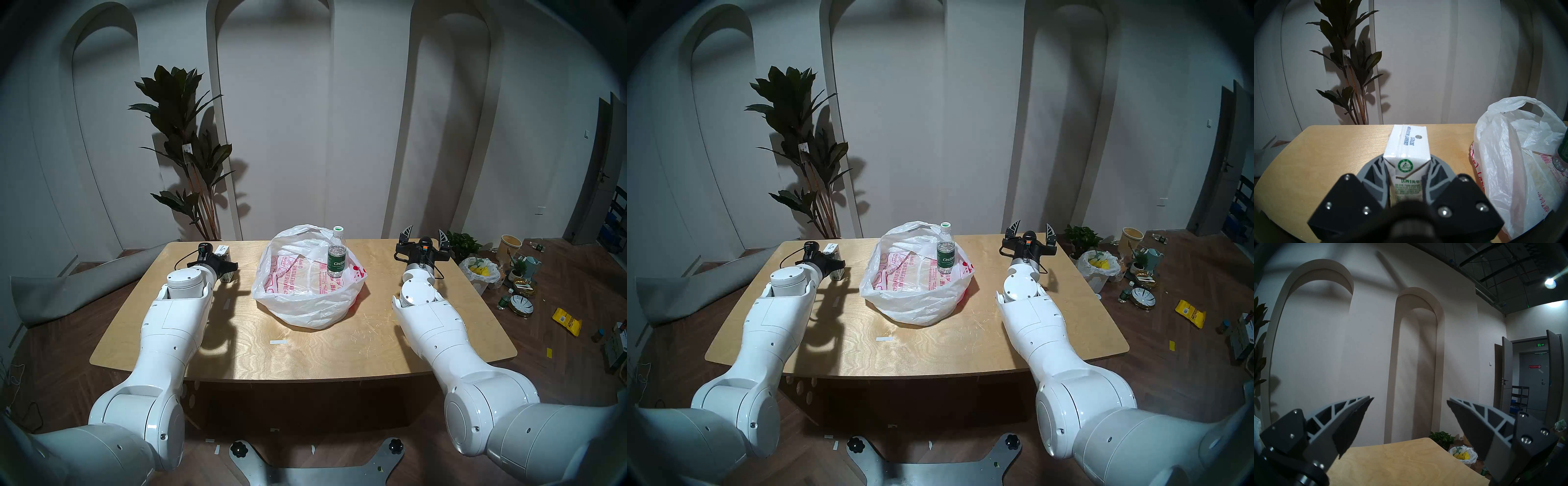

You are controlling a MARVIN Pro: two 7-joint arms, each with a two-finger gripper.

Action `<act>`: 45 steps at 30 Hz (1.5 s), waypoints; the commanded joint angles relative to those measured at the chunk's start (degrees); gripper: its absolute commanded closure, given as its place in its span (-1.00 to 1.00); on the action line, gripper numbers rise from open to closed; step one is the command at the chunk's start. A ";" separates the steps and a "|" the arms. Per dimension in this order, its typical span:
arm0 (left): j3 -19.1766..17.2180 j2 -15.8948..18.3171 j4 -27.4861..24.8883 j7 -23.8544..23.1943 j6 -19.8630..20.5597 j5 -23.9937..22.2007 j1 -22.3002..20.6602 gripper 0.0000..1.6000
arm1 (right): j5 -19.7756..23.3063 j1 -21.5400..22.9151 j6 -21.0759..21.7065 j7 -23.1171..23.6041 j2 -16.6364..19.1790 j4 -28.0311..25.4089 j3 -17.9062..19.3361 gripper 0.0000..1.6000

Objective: Bag the groceries: heavy items first, fragile items on top

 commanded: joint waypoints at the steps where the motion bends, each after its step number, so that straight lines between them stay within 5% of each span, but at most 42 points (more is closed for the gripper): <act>1: 0.56 -0.21 -3.02 -0.51 -1.66 0.09 -4.80 1.00 | 0.32 -0.29 0.99 0.29 0.16 -3.52 0.24 -1.00; 25: 6.08 -4.53 -11.60 -4.75 -4.19 0.38 -10.45 1.00 | 2.10 -2.89 6.84 2.27 0.17 -10.43 1.16 -1.00; 45: 12.07 -6.20 -9.12 -7.72 -3.86 1.54 -7.00 1.00 | 3.68 -7.26 12.76 4.03 0.26 -20.20 2.02 -1.00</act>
